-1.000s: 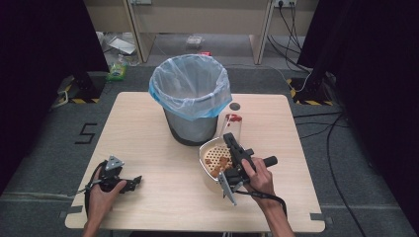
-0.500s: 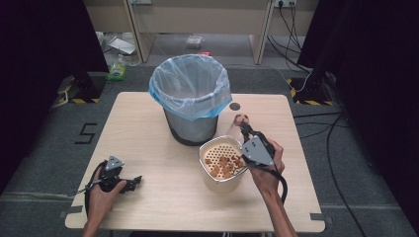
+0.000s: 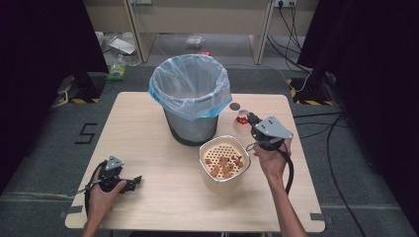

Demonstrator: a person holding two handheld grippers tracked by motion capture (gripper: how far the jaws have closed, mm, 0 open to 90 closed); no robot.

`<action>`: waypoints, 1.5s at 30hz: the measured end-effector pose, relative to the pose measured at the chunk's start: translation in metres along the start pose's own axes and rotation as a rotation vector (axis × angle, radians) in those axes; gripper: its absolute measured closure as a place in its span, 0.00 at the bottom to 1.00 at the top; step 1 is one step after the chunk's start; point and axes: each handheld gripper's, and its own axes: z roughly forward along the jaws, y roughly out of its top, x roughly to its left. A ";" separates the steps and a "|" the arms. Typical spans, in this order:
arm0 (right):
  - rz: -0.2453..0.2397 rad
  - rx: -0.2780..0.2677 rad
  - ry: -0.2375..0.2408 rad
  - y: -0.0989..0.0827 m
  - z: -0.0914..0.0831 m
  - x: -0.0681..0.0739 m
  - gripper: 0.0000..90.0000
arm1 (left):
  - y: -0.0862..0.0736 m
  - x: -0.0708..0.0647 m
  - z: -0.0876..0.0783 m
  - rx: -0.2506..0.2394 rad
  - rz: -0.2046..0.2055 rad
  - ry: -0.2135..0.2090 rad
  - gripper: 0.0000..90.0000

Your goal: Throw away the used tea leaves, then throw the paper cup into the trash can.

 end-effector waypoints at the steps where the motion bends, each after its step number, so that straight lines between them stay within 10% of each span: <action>1: 0.011 -0.002 0.002 0.001 0.000 -0.002 0.96 | 0.000 0.000 0.000 0.000 0.000 0.000 0.00; 26: 0.072 -0.009 -0.015 0.060 0.013 -0.057 0.96 | 0.000 0.000 0.000 0.001 0.001 0.000 0.00; 45: 0.017 -0.088 0.045 0.141 0.053 -0.031 0.95 | 0.000 0.000 0.000 -0.002 0.000 0.000 0.00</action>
